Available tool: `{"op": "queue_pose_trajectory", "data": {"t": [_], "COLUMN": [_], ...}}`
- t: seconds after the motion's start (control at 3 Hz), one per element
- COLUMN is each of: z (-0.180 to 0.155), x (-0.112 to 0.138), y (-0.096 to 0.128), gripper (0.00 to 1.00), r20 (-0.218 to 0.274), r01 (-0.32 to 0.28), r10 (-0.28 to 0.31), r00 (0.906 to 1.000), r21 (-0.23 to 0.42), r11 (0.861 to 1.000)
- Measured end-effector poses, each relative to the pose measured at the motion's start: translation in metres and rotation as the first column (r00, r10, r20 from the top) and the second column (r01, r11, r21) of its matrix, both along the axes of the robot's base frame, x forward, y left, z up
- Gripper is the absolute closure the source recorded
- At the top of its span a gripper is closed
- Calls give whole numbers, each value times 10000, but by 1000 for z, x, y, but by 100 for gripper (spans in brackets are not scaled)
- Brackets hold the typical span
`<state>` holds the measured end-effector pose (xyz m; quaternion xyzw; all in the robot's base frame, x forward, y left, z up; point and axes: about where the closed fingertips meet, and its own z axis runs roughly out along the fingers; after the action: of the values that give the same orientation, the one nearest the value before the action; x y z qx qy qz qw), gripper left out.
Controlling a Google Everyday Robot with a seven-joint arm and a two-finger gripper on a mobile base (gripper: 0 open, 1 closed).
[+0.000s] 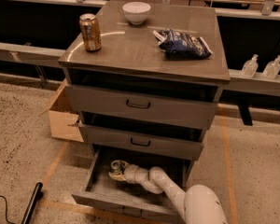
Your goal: Place green can into bottom drawer
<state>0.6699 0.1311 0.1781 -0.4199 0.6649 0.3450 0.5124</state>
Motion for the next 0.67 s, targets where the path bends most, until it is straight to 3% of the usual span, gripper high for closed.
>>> {"op": "queue_pose_trajectory", "data": {"t": [0.67], "z": [-13], "x": [-2], "y": [-2], "gripper": [13], "r20": [-285], "r01": [-59], "r10": [65], "r00": [9996], "r21": [194], "r11": [9998]}}
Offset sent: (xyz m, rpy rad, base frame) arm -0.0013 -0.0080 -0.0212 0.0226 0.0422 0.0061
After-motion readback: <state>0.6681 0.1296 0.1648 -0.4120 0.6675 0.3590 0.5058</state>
